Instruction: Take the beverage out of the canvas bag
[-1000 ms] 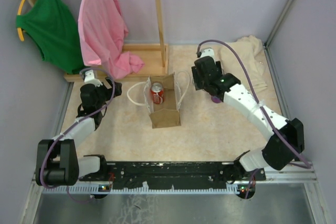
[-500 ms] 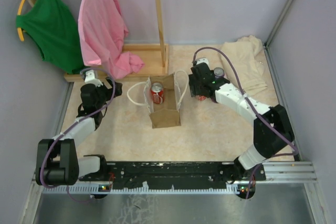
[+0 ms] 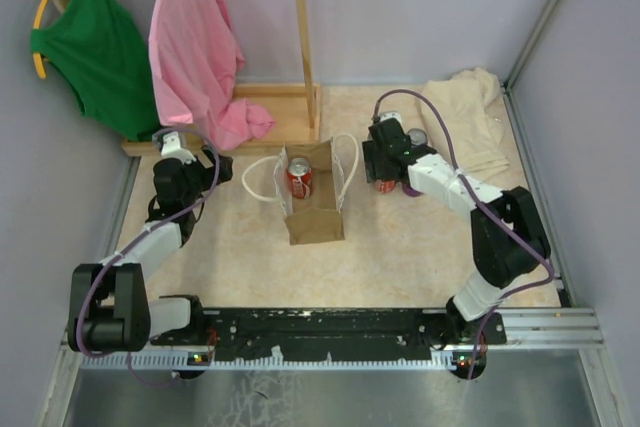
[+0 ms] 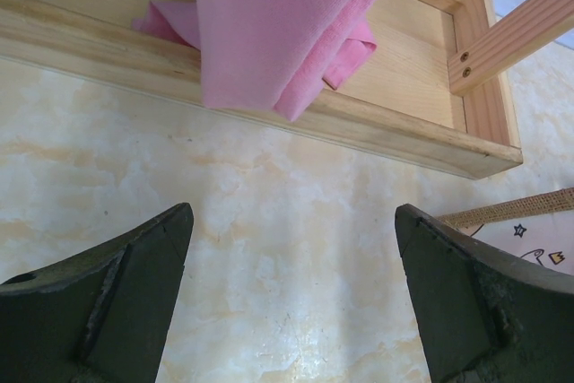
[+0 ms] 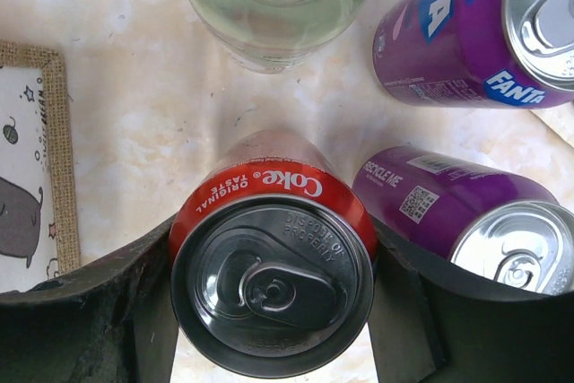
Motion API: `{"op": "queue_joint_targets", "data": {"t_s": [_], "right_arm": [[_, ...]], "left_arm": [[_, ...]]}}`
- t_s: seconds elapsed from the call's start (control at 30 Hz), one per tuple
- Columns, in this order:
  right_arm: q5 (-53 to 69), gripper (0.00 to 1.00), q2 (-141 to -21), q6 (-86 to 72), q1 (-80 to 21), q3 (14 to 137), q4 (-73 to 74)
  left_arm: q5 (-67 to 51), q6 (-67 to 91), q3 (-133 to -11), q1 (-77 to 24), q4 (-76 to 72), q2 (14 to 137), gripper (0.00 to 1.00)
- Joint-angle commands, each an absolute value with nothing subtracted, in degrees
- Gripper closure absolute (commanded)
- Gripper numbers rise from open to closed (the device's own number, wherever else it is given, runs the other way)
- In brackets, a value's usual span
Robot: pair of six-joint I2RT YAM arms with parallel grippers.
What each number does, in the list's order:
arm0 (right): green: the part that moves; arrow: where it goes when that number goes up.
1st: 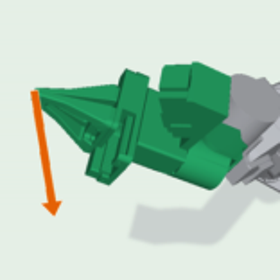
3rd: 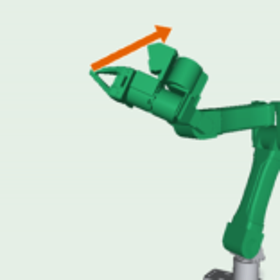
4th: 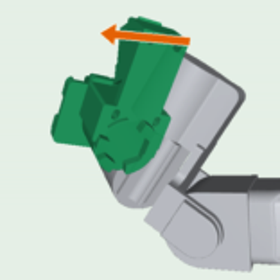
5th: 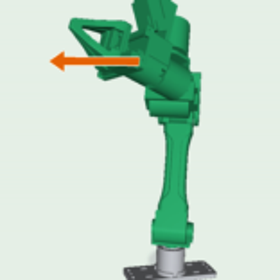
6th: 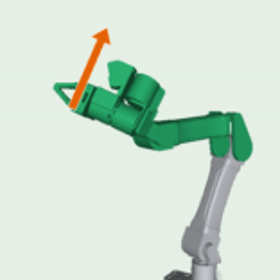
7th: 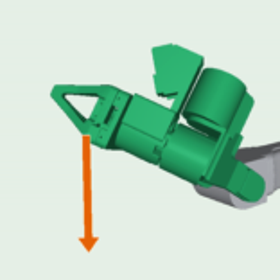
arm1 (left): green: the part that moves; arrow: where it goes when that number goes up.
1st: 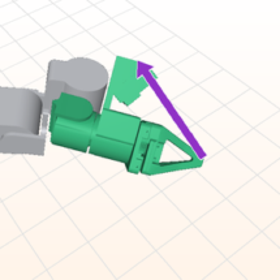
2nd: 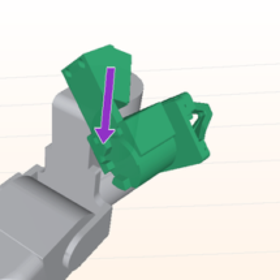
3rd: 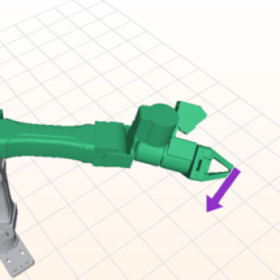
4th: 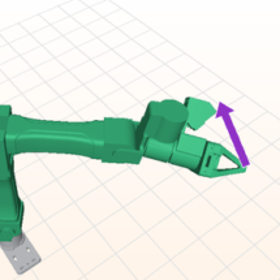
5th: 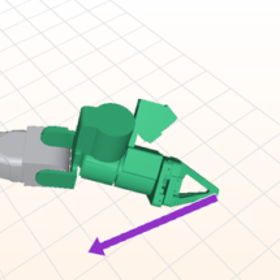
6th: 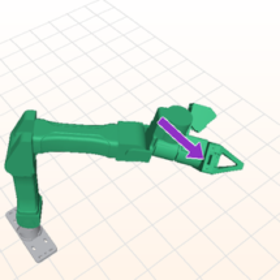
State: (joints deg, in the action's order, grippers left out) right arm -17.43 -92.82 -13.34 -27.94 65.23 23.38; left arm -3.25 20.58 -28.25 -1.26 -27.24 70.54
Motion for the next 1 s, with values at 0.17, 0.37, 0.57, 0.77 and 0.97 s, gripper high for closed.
{"op": "queue_joint_targets", "data": {"t_s": [0.17,0.37,0.57,0.77,0.97], "right_arm": [[-15.3,0.97,-92.8,-14.7,-27.3,67.0,19.1],[-15.6,0.79,-93.0,-14.6,-27.4,65.9,18.4],[-16.1,0.76,-94.0,-14.4,-27.4,65.9,17.8],[-16.4,0.48,-96.3,-14.3,-27.3,66.0,17.8],[-17.1,0.16,-96.1,-14.1,-27.4,66.0,18.0]], "left_arm": [[-3.6,19.9,-29.4,-1.7,-27.8,70.4,0.0],[-3.8,20.1,-29.4,-1.7,-27.8,70.6,0.0],[-3.6,20.1,-29.2,-1.7,-27.8,70.2,0.0],[-3.3,19.9,-29.1,-1.6,-27.7,70.0,0.0],[-3.4,20.0,-29.2,-1.6,-27.7,70.1,0.0]]}}
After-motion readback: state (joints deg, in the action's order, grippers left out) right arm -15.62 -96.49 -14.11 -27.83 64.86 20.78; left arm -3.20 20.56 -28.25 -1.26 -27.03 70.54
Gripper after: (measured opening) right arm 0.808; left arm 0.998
